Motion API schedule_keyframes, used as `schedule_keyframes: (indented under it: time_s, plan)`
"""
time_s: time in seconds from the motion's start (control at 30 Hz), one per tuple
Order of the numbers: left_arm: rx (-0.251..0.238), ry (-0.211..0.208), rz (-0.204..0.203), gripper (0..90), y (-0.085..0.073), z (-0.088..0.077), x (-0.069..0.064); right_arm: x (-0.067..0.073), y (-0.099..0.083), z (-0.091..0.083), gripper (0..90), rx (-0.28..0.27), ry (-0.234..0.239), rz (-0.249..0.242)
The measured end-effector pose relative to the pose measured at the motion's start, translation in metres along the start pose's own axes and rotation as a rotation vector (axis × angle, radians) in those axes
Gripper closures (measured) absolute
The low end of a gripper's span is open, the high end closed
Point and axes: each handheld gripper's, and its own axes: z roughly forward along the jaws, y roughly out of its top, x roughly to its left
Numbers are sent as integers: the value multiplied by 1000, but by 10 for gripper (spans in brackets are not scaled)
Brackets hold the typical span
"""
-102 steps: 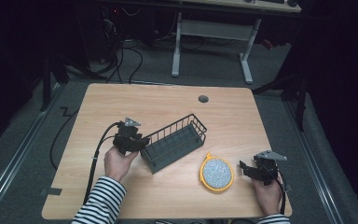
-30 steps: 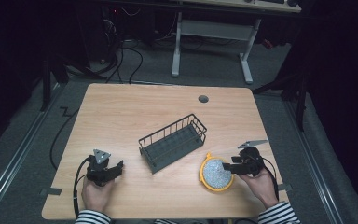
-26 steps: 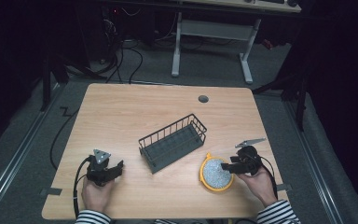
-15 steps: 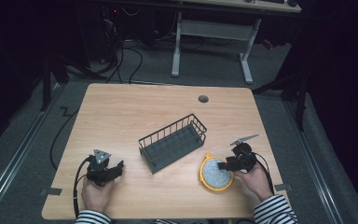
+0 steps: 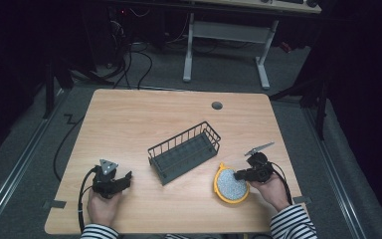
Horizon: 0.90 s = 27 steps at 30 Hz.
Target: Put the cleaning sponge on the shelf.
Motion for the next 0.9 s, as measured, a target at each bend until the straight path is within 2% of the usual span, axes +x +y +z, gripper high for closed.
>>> schedule_keyframes:
  time_s: [0.17, 0.2, 0.33, 0.63, 0.73, 0.9]
  plan:
    - [0, 2, 2, 327, 0, 0, 0, -3, -2, -2, 819, -25, 22, -3]
    - [0, 3, 3, 327, 0, 0, -1, -3, -2, -2, 820, -29, 32, 12]
    - [1, 3, 3, 327, 0, 0, -1, -4, -3, -6, 822, -47, 32, 11]
    - [1, 3, 3, 327, 0, 0, -1, -5, -4, -23, 823, -110, 3, 10]
    - [1, 3, 3, 327, 0, 0, -1, -4, -2, -32, 823, -145, -12, -12]
    - [0, 3, 3, 327, 0, 0, -1, -3, 1, -40, 824, -164, -24, -13]
